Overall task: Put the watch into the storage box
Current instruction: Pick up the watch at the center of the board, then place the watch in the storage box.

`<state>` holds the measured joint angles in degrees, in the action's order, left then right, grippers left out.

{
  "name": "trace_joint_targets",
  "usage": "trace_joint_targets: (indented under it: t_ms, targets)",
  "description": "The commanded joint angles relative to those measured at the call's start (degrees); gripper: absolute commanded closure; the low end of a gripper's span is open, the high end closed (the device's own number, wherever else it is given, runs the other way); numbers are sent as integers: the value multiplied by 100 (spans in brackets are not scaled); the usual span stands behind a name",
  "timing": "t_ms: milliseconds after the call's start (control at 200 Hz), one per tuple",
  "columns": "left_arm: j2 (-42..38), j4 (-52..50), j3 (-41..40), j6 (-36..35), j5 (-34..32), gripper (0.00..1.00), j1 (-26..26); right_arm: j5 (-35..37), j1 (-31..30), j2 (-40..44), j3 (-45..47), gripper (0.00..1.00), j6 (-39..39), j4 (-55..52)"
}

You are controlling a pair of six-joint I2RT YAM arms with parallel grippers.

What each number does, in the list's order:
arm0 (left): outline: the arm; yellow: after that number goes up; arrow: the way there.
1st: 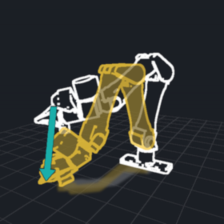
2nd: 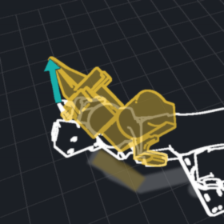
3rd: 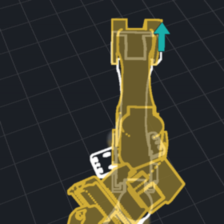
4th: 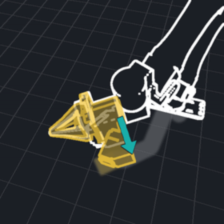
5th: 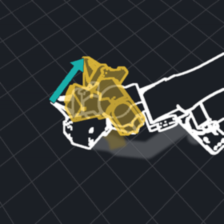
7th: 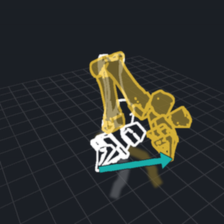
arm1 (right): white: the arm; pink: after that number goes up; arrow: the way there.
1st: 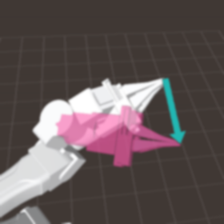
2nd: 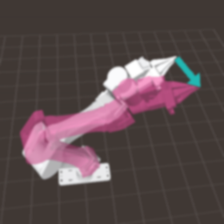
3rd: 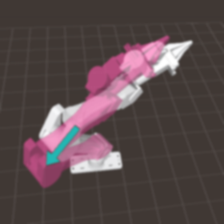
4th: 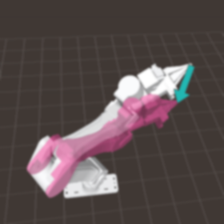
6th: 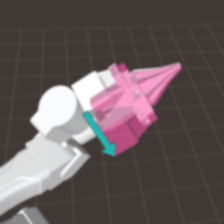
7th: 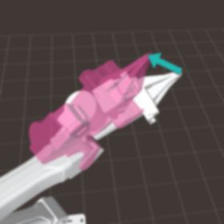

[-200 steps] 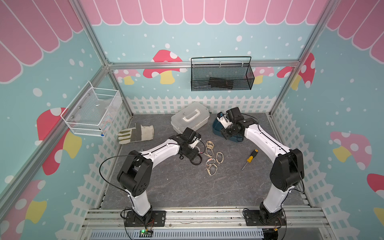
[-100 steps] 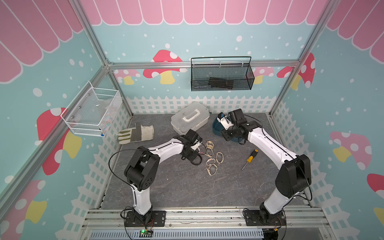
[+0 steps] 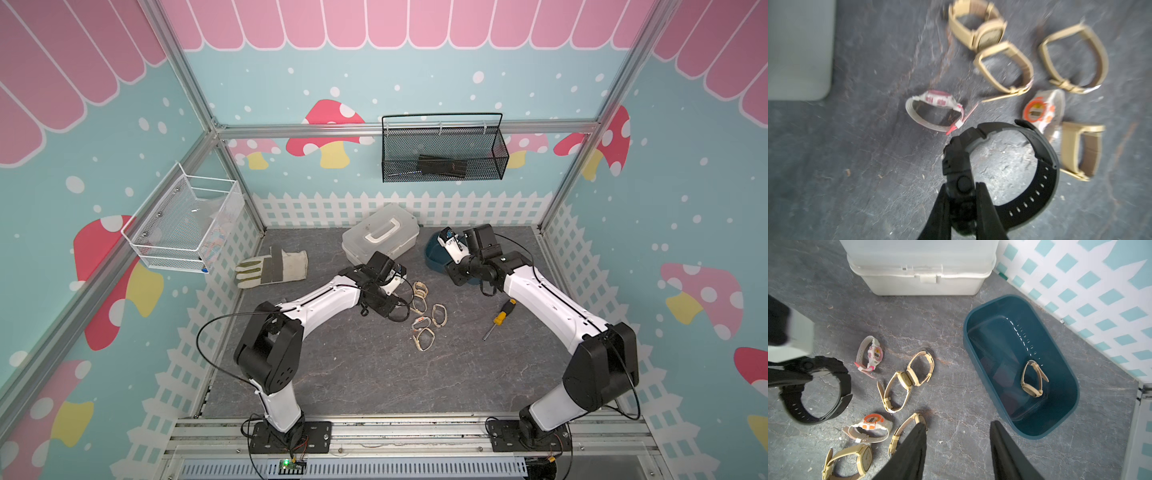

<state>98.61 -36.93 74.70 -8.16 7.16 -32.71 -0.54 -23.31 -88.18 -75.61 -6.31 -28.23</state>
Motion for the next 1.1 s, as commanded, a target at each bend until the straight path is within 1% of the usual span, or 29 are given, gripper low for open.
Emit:
trace_joint_targets:
  t_ms: [0, 100, 165, 260, 360, 475, 615, 770, 861, 931, 1096]
  targets:
    - [-569, 1312, 24, 310, 324, 93, -11, 328, -26, 641, 546, 47, 140, 1005]
    - [-286, 2356, 230, 814, 284, 94, 39, 731, -25, 1111, 1073, 45, 152, 1487]
    - [206, 2651, 654, 1019, 249, 95, 37, 1013, -23, 1446, 1413, 45, 277, 1708]
    - [1035, 2831, 1476, 1284, 392, 97, 51, 1166, -33, 1996, 1954, 44, 497, 2040]
    - [1992, 2664, 2636, 1537, 680, 97, 45, 1248, -66, 2520, 2453, 45, 644, 2280]
    - [3001, 2302, 3945, 1781, 699, 97, 58, 1310, -110, 2900, 2789, 44, 723, 2306]
    - [4069, 1788, 5440, 1953, 724, 97, 46, 1243, -172, 3038, 2894, 44, 826, 2062]
    - [4947, 1414, 6715, 2047, 646, 96, 32, 1246, -227, 3185, 3067, 44, 876, 1951]
    - [5374, 1210, 7294, 2064, 654, 95, 30, 1241, -244, 3237, 3132, 44, 920, 1879]
    - [5602, 1104, 7571, 2073, 669, 93, 23, 1207, -257, 3246, 3168, 44, 946, 1847]
    - [5781, 1104, 7636, 2048, 631, 91, 3, 1141, -305, 3147, 3158, 43, 991, 1803]
